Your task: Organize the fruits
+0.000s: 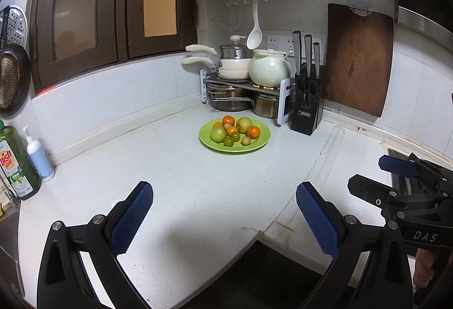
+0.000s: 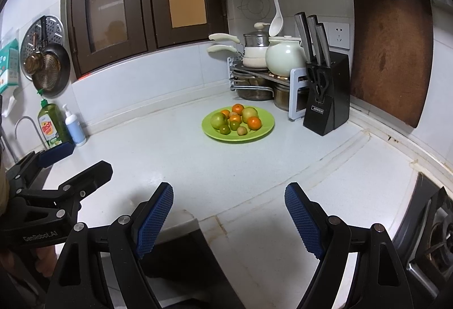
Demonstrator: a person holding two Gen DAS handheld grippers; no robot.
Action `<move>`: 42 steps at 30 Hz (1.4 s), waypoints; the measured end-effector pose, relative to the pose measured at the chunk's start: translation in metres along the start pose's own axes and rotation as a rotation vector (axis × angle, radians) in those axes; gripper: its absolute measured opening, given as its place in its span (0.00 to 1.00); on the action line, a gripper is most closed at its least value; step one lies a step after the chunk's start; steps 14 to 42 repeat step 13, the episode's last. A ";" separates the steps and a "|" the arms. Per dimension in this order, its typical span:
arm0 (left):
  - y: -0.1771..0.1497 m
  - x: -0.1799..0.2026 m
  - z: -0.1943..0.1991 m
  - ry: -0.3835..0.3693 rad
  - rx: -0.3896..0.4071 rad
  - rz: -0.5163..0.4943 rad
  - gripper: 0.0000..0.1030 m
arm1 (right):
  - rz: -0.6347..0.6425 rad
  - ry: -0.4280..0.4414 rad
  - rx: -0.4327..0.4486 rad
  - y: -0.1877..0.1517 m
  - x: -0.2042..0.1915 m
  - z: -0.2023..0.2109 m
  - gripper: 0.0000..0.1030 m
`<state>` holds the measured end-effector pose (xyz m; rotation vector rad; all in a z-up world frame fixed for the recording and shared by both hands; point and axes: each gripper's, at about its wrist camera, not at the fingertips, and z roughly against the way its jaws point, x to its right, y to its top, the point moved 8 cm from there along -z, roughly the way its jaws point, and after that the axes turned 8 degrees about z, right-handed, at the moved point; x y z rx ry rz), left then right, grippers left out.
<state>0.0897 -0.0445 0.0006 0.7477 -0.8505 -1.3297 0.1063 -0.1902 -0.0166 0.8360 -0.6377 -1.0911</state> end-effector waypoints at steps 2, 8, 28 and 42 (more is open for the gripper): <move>0.000 0.000 -0.001 -0.005 -0.004 -0.001 1.00 | 0.001 0.001 -0.002 0.000 0.000 0.000 0.79; 0.001 -0.001 -0.001 -0.005 -0.005 -0.001 1.00 | 0.002 0.002 -0.002 0.000 -0.002 -0.001 0.79; 0.002 -0.003 -0.003 -0.005 -0.005 0.001 1.00 | 0.001 0.001 -0.004 0.000 -0.004 -0.003 0.79; 0.002 -0.003 -0.003 -0.005 -0.005 0.001 1.00 | 0.001 0.001 -0.004 0.000 -0.004 -0.003 0.79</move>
